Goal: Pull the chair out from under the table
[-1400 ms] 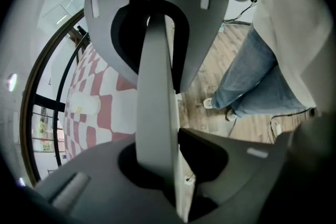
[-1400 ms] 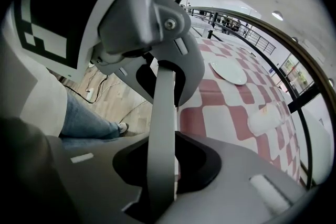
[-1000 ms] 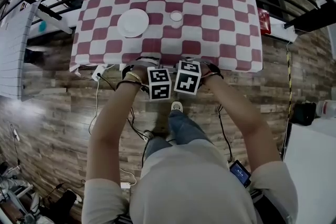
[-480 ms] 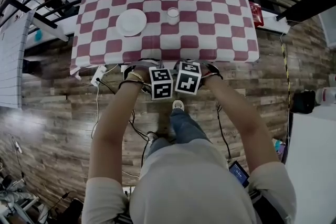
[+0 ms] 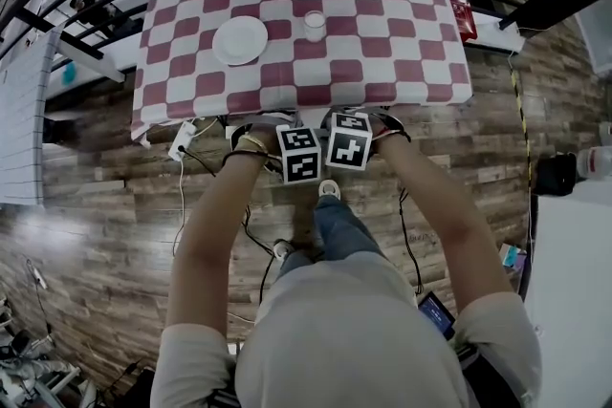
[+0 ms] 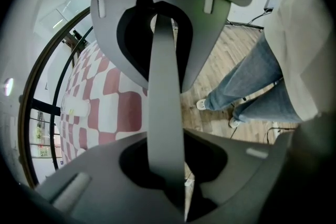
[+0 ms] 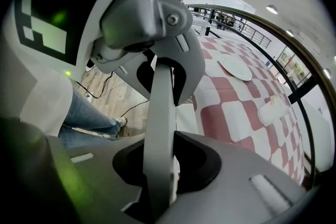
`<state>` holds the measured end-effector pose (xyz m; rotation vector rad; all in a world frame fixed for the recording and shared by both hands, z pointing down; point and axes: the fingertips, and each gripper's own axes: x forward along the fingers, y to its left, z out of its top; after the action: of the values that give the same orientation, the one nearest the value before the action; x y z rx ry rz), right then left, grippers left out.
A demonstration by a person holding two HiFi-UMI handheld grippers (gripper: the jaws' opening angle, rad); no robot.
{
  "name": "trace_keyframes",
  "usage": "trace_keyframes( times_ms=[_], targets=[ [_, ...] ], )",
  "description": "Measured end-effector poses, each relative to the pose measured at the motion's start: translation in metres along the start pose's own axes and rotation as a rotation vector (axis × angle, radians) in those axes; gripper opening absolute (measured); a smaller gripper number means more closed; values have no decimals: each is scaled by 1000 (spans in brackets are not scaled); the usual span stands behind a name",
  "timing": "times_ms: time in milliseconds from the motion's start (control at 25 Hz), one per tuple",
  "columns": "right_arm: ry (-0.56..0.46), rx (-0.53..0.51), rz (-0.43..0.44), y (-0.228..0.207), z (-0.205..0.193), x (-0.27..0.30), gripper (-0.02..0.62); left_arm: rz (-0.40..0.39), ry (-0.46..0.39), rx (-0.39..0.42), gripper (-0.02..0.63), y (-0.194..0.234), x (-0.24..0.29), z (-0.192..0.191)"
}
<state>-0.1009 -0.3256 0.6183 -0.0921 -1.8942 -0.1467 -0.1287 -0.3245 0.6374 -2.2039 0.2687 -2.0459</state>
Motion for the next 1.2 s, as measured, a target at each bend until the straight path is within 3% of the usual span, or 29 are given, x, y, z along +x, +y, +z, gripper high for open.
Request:
trace_keyframes(
  times_ms=[400, 600, 760, 960, 1200],
  targets=[
    [22, -39, 34, 17, -4, -1, 75, -32, -27, -44, 81, -18, -4, 6],
    [23, -62, 1, 19, -14, 16, 77, -46, -56, -69, 80, -32, -7, 9],
    [34, -52, 55, 37, -7, 0, 77, -50, -57, -70, 80, -39, -9, 10],
    [17, -58, -2, 31, -14, 20, 77, -53, -57, -70, 80, -46, -13, 9],
    [12, -29, 42, 49, -6, 11, 75, -74, -57, -52, 81, -59, -17, 7]
  ],
)
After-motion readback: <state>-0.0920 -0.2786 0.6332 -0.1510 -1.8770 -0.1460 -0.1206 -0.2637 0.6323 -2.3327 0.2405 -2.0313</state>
